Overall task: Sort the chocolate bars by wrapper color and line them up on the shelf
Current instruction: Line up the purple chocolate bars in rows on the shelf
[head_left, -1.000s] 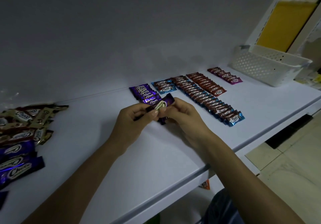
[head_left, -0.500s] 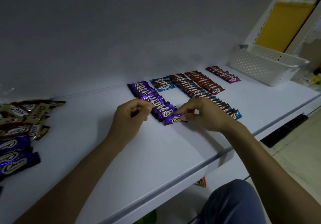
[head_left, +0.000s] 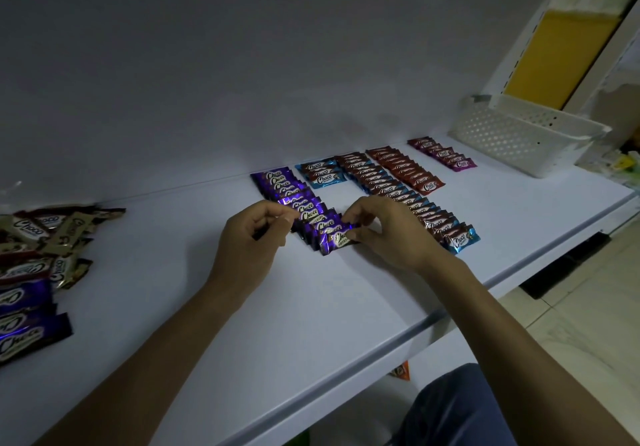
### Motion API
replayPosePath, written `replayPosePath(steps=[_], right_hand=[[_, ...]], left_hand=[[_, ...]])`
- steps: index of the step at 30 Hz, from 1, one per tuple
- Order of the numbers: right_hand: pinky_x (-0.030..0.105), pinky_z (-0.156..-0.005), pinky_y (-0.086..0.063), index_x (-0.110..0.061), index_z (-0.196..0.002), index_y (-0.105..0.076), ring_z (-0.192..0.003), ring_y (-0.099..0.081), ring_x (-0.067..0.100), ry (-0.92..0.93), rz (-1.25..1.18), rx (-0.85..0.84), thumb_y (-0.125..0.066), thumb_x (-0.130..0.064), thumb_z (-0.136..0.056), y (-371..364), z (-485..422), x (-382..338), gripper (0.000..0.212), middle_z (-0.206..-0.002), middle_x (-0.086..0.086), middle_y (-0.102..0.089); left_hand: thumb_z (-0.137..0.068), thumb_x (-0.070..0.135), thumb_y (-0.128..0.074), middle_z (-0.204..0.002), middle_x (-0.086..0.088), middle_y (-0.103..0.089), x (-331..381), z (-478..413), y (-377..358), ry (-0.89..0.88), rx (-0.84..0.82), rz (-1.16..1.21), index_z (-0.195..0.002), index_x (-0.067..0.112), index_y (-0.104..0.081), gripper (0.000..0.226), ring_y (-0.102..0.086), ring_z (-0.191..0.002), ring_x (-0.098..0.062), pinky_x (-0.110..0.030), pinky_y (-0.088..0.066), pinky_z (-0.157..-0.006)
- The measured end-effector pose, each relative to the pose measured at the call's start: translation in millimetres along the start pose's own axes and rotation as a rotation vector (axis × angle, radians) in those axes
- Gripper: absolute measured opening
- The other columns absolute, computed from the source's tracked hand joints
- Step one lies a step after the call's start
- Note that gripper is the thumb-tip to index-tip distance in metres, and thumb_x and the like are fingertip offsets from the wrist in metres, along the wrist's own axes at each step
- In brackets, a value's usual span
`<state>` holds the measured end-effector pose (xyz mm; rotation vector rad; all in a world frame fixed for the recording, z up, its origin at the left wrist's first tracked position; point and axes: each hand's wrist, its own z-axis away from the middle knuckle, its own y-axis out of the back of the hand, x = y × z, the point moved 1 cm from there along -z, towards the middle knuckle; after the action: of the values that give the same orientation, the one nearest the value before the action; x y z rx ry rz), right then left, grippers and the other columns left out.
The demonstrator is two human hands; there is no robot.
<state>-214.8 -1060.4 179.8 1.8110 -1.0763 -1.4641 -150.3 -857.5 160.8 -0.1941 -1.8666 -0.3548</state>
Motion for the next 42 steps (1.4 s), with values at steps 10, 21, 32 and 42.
replayPosePath(steps=[10, 21, 32, 42], right_hand=[[0.019, -0.058, -0.044, -0.024, -0.099, -0.062, -0.065, -0.057, 0.008, 0.064, -0.384, 0.179, -0.073, -0.039, -0.078, -38.8, 16.4, -81.5, 0.028, -0.078, -0.008, -0.064], [0.038, -0.062, -0.052, -0.014, -0.099, -0.062, -0.066, -0.059, 0.022, -0.109, -0.652, 0.364, -0.058, -0.018, -0.092, -66.9, 2.5, -93.6, 0.008, -0.078, 0.012, -0.065], [0.023, -0.042, -0.032, -0.007, -0.084, -0.063, -0.04, -0.044, 0.013, -0.329, -1.212, 0.262, -0.055, -0.007, -0.093, -26.1, 4.5, -75.3, 0.012, -0.054, 0.005, -0.055], [0.027, -0.068, -0.053, -0.005, -0.1, -0.061, -0.074, -0.07, 0.021, -0.278, -0.775, -0.046, -0.064, -0.009, -0.088, 0.3, 29.4, -33.6, 0.013, -0.086, 0.012, -0.074]], left_hand=[[-0.093, 0.035, -0.044, -0.068, -0.001, -0.048, 28.2, -4.9, 13.9, 0.501, 0.117, 1.069, -0.104, 0.01, -0.062, 0.032, -0.043, -0.055, -0.011, -0.02, -0.039, -0.053], [-0.093, 0.003, -0.05, -0.1, -0.006, -0.066, 25.6, -1.1, 3.4, 0.313, 0.017, 0.623, -0.104, 0.016, -0.062, 0.021, -0.064, -0.086, -0.015, -0.024, -0.054, -0.074], [-0.083, -0.013, -0.062, -0.085, 0.003, -0.074, 19.3, 0.2, 3.7, 0.125, -0.024, 0.404, -0.107, 0.024, -0.06, 0.044, -0.069, -0.075, -0.007, -0.017, -0.053, -0.066], [-0.082, -0.009, -0.065, -0.096, -0.004, -0.072, 3.1, 2.9, -0.5, 0.105, 0.001, 0.258, -0.11, 0.025, -0.056, 0.046, -0.07, -0.08, -0.007, -0.021, -0.057, -0.07]])
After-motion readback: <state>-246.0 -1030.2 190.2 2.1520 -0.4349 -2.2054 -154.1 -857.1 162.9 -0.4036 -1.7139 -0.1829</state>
